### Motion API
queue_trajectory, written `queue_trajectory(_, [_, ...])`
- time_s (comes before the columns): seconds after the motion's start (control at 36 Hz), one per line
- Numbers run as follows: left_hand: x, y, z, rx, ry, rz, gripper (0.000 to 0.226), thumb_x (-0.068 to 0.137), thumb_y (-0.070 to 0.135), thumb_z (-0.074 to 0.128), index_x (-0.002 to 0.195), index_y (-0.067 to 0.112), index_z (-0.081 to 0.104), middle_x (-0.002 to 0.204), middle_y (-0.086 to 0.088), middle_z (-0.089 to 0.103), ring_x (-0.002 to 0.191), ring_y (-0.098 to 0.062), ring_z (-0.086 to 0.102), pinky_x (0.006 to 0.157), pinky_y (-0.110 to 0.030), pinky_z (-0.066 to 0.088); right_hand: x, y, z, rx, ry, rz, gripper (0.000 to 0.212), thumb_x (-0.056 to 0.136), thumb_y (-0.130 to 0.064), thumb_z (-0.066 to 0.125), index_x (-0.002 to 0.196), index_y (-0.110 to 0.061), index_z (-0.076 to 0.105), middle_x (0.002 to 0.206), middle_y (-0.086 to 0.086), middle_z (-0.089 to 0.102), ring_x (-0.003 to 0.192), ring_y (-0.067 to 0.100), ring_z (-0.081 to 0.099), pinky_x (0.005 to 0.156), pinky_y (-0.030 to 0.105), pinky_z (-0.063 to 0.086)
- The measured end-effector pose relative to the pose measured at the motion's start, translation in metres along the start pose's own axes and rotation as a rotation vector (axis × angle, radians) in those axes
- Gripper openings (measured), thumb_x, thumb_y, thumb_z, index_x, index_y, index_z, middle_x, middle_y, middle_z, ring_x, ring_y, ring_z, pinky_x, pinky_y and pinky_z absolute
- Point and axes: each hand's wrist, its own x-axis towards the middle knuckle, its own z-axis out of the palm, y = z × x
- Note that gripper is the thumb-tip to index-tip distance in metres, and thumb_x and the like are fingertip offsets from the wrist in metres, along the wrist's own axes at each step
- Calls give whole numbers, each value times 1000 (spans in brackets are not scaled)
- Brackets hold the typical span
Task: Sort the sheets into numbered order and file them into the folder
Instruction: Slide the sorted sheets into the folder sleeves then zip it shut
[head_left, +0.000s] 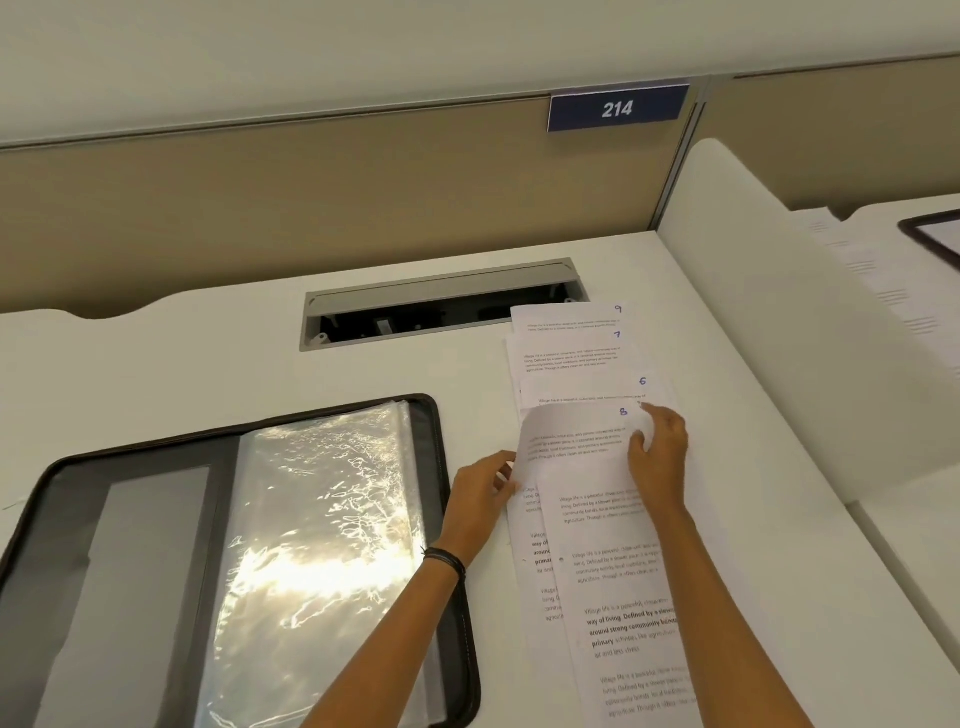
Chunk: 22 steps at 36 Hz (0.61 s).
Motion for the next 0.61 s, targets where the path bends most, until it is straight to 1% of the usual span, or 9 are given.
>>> queue_trajectory(0.08, [0,-2,3,-20,26,-18,41,91,12,62,130,21,53,106,7,62,88,-4,57,81,-16,47,18,6,-3,-16,-33,139,47,92,-1,50,137,1,40,139,22,39,131,35,35,109,38,28])
queue_trajectory(0.14, [0,-2,4,-25,33,-19,49,91,12,61,137,22,44,113,10,56,97,-6,55,87,-17,45,29,7,-4,-20,-45,177,48,91,-2,51,138,1,39,140,22,39,132,36,34,110,39,26])
queue_trajectory(0.22, [-1,-1,6,-7,49,-8,48,92,11,60,136,20,44,116,13,52,100,-6,53,87,-14,42,40,8,-3,-49,-52,184,50,90,-1,53,138,1,39,138,24,42,129,36,38,108,38,28])
queue_trajectory(0.31, [0,-3,9,65,76,77,37,91,10,60,127,17,51,118,11,50,103,-4,53,88,-14,41,46,9,-2,-52,-27,215,51,87,1,55,136,1,42,133,25,46,125,38,42,106,39,30])
queue_trajectory(0.36, [1,-5,11,129,86,139,27,91,9,60,117,13,57,115,12,47,98,1,49,84,-7,37,47,9,-3,-54,-2,232,51,86,2,57,135,0,43,132,25,47,123,38,43,105,39,32])
queue_trajectory(0.42, [1,-7,12,141,85,161,23,91,9,59,115,12,58,114,12,46,96,2,48,81,-4,35,48,9,-3,-59,15,230,52,85,3,57,134,-1,45,131,25,47,122,38,45,104,39,33])
queue_trajectory(0.47, [-1,-6,12,110,81,142,24,94,12,56,118,14,57,116,13,48,99,-1,51,85,-8,38,47,9,-2,-57,24,216,51,84,3,57,133,-3,46,129,23,48,121,37,46,104,41,35])
queue_trajectory(0.53, [-3,-4,12,39,40,82,27,97,17,53,124,18,54,116,14,54,101,-2,55,85,-12,43,44,8,-1,-32,22,181,48,84,5,56,131,-4,49,125,22,52,117,35,48,103,42,37])
queue_trajectory(0.61, [-4,-2,11,-38,-18,16,31,97,19,53,128,20,50,112,13,60,100,-1,58,81,-5,44,38,6,0,42,18,136,43,86,8,53,127,-4,52,119,19,55,113,31,52,100,34,39])
